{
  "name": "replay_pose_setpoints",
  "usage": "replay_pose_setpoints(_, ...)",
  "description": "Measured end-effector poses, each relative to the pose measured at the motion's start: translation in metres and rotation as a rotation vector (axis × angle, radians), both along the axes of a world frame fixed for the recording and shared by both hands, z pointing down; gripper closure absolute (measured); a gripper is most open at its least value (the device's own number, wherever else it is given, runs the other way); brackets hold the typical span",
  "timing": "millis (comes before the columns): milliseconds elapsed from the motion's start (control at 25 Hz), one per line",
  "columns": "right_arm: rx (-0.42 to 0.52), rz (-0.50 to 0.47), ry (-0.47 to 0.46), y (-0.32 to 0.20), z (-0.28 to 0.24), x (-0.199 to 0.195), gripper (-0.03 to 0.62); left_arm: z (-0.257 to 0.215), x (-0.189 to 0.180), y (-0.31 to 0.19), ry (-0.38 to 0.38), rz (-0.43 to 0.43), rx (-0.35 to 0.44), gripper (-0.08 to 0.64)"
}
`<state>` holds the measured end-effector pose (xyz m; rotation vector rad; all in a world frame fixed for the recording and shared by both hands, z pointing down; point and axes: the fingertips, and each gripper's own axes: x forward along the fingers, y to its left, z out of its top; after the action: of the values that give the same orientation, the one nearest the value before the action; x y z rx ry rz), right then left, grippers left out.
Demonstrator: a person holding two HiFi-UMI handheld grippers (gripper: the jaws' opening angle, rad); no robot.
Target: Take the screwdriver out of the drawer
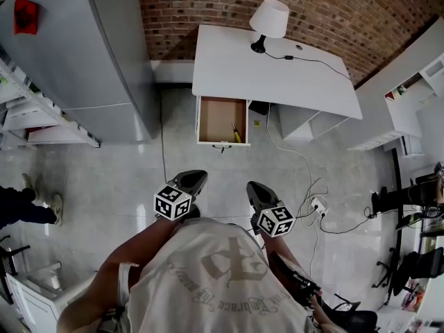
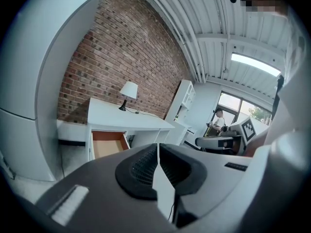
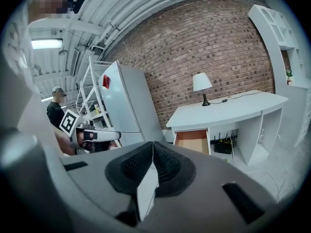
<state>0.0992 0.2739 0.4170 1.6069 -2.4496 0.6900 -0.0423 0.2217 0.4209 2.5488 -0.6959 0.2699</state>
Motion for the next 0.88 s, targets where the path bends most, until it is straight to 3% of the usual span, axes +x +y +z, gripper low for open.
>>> replay_pose_setpoints(560, -0.018, 0.006, 0.015, -0.025, 0.009, -0.007, 0.586, 0.013, 0.002, -0.015, -0.009, 0.044, -0.01, 0.543)
replay_pose_setpoints(880, -0.01, 0.077, 0.024, -0.033, 0.011, 0.001, 0.586, 0.024, 0.014, -0.026, -0.016, 0.115, -0.027, 0.543)
